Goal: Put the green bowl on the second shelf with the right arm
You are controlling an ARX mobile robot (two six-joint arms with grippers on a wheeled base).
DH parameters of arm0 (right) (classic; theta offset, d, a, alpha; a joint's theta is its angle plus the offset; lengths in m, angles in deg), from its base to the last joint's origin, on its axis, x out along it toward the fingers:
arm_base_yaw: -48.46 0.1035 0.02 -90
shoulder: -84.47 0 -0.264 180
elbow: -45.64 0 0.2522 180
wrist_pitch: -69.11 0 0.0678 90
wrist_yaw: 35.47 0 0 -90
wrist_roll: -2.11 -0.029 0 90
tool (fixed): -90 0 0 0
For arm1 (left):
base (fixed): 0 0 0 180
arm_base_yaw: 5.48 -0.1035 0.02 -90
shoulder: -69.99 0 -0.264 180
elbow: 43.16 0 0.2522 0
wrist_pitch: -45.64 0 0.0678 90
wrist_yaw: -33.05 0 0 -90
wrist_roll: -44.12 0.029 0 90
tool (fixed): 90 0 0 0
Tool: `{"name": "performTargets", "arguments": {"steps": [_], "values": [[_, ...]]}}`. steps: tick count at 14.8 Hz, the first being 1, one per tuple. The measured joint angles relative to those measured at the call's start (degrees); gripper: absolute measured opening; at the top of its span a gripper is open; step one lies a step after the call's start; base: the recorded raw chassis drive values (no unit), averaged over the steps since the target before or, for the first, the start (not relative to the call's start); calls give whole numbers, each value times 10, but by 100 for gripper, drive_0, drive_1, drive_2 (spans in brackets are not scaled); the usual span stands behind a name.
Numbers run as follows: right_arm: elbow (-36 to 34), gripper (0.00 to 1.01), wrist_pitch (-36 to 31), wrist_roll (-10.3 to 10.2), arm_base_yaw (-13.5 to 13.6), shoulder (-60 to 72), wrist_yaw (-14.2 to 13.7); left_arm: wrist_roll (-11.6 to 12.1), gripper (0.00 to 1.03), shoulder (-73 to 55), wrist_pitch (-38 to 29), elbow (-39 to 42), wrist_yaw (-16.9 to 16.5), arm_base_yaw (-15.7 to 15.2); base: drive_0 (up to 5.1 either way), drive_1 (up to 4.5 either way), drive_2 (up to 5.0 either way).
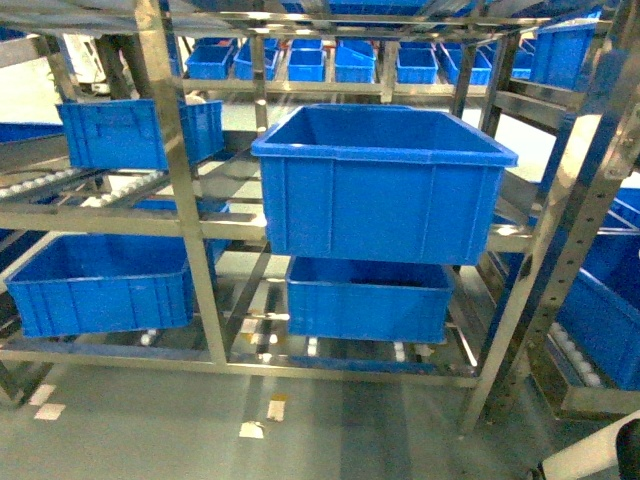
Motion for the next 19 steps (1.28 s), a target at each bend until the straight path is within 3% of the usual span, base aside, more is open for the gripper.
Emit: {"name": "performTargets", "arguments": {"steps": [2,6,19], "values": [[0,2,0,0,0,0,0,0,98,0,0,0,0,0,-485,254,254],[0,2,0,0,0,0,0,0,98,0,0,0,1,0,0,0,0],[0,2,1,0,0,0,0,0,98,0,0,0,0,0,0,434,-433]]}}
